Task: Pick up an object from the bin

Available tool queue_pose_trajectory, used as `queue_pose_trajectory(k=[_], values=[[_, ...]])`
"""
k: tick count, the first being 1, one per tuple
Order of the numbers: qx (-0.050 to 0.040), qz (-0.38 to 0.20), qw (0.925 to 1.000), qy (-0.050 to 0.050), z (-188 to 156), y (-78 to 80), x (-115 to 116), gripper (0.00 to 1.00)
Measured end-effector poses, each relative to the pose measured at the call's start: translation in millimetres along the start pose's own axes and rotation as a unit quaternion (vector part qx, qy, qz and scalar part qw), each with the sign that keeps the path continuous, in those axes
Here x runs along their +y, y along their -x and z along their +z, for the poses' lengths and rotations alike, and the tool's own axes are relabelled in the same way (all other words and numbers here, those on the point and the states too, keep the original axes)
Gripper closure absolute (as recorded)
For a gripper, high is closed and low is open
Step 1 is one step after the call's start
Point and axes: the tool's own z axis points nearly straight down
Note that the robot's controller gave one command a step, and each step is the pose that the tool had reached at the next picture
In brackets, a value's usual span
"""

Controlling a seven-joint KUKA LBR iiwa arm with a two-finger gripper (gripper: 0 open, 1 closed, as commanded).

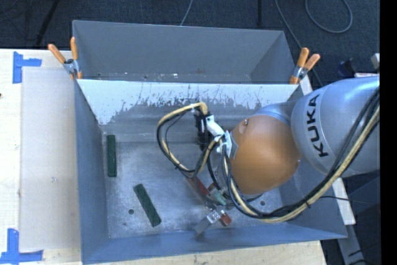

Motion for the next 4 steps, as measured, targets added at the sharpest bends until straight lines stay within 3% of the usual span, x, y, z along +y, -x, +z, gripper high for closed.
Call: queue_pose_trajectory(k=[1, 2, 3, 4], values=[[-0.0012, 0.001, 1.0, 0.002, 1, 1.2, 1, 1.0], [-0.0016, -0.048, 0.9988, 0.006, -27, -37.7, 24, 1.0], [-0.0017, -0.038, 0.9992, 0.007, -41, -87.7, 57, 1.0], [-0.0034, -0.033, 0.9994, 0.007, -31, -82.3, 52, 1.0]])
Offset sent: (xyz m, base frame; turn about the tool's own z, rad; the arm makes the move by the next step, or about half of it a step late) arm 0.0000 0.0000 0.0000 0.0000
